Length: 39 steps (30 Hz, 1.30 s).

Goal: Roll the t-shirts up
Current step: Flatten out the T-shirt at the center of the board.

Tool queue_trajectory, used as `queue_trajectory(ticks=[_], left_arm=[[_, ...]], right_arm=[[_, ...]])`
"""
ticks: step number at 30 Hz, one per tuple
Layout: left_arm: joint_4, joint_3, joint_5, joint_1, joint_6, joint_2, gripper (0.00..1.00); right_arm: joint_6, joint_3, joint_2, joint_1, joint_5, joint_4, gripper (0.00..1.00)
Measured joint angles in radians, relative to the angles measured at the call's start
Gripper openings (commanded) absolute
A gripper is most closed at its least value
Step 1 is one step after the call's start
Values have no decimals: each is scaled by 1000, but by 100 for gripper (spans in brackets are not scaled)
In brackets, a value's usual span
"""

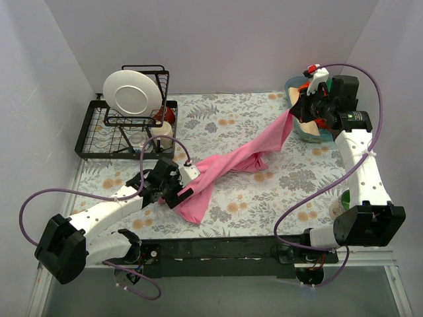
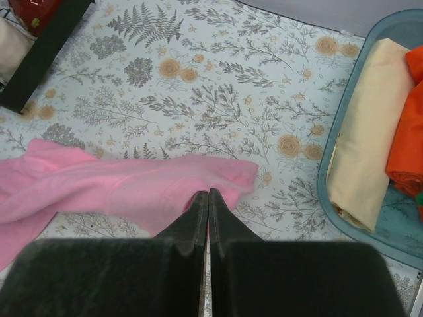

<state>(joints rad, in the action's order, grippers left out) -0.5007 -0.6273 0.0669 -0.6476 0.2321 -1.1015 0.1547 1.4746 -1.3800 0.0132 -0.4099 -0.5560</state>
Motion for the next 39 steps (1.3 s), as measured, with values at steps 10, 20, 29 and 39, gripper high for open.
queue_trajectory(ticks=[10,20,29,39], left_arm=[[11,-43,-11,0,-30,-55,0],[-300,-566,-241,4,-16,106,0],[-483,-700,-381,4,-163,143,0],[-175,-658,-288,132,-224,-547,70]], right_arm=[[5,0,26,-21,-6,-16,1],[113,143,179,-26,-13,-232,1],[138,154,429,-26,-17,-237,1],[106,72,-154,-34,-3,-37,1]])
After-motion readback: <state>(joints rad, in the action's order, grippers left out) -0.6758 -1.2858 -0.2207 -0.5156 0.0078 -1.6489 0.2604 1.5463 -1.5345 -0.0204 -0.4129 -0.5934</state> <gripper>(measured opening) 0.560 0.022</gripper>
